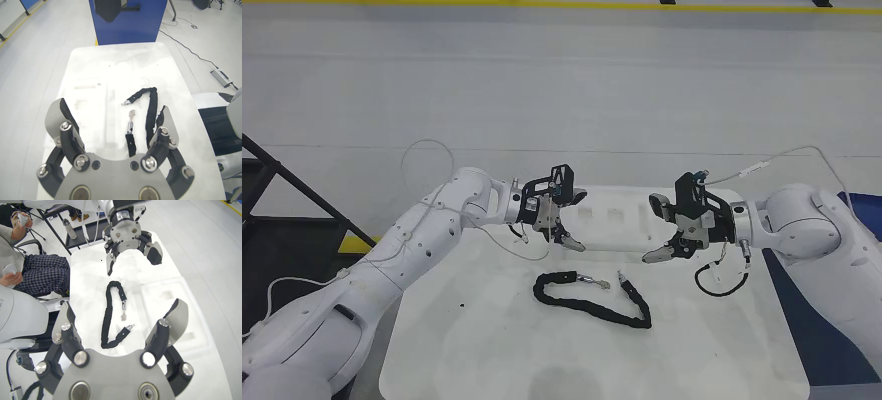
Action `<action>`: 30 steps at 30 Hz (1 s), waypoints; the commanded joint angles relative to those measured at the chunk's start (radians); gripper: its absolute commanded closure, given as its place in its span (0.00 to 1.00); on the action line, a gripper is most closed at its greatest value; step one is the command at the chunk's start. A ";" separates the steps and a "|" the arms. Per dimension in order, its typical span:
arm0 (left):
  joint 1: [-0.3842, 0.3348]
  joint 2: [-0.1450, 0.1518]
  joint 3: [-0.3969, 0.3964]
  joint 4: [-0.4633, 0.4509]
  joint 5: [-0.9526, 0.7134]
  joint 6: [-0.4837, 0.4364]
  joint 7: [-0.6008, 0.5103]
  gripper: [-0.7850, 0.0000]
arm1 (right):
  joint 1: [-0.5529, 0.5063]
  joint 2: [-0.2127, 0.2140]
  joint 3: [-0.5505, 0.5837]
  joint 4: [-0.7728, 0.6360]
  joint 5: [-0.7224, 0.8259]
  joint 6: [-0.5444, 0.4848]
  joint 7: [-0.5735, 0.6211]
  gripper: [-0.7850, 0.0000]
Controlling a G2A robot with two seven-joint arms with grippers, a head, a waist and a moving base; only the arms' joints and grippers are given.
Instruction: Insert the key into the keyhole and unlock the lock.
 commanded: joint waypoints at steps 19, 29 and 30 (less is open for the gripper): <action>-0.311 0.047 0.232 0.146 -0.248 0.000 0.190 0.00 | 0.364 -0.057 -0.178 0.282 0.041 -0.058 -0.021 0.00; -0.311 0.047 0.232 0.146 -0.248 0.000 0.190 0.00 | 0.364 -0.057 -0.177 0.282 0.041 -0.058 -0.021 0.00; -0.311 0.047 0.232 0.146 -0.248 0.000 0.190 0.00 | 0.364 -0.057 -0.177 0.282 0.041 -0.058 -0.021 0.00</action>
